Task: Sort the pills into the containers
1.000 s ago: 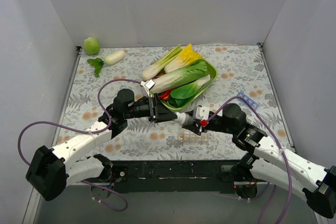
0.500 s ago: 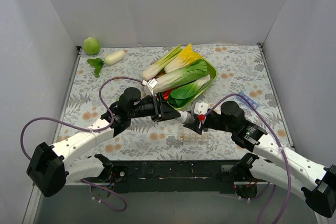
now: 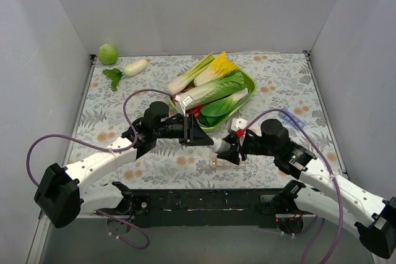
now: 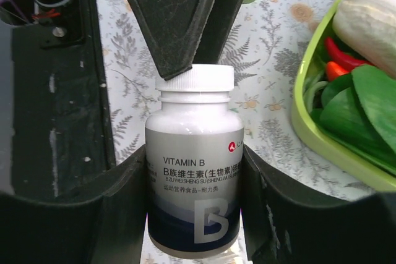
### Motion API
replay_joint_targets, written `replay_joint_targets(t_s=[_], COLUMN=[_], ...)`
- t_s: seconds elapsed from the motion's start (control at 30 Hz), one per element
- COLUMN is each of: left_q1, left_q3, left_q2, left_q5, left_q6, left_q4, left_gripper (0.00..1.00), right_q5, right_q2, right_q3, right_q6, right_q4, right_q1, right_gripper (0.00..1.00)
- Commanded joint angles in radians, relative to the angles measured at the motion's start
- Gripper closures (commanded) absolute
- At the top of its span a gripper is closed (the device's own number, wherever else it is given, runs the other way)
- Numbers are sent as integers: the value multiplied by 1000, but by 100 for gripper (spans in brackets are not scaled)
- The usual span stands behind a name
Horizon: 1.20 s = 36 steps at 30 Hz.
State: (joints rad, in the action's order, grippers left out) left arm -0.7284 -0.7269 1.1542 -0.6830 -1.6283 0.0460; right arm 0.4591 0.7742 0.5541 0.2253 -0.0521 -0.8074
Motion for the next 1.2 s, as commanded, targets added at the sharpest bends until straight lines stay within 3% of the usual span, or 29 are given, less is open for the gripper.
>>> replay_joint_targets(t_s=[0.0,0.13,0.27,0.3,0.33,0.43,0.47,0.67,0.7,0.97,1.17], left_q1=[-37,-39,-39,-39,-39,-39,-34,15,20,38,40], left_q3=[-31,-40,-115,-147,-164,-198,-201,-221,-226,-266,-233], left_q2=[-17,-57,-50,-42,-28,-17,-17,-79,-88,-192,-263], left_q5=[-202,-344,-440,-447,-452,-429,-420,-310,-300,-58,196], left_q6=[115,243,376,396,433,478,478,403,392,404,214], left_q4=[51,45,-95,-122,-174,-242,-247,-209,-206,-382,-377], left_gripper=[79,78,74,71,59,44,36,13,4,2,2], right_q5=[150,237,296,305,308,316,314,322,320,299,168], right_q2=[-18,-21,-4,-4,0,10,8,-12,-15,-47,-41], right_q3=[76,60,0,-20,-37,-65,-66,-68,-65,13,111], right_q6=[-223,-432,-674,-722,-818,-870,-860,-764,-741,-407,-37], right_q4=[270,380,555,586,622,672,670,618,606,364,146], right_q1=[11,39,56,60,66,89,89,93,93,94,94], right_gripper=[99,99,99,99,99,99,99,99,99,99,99])
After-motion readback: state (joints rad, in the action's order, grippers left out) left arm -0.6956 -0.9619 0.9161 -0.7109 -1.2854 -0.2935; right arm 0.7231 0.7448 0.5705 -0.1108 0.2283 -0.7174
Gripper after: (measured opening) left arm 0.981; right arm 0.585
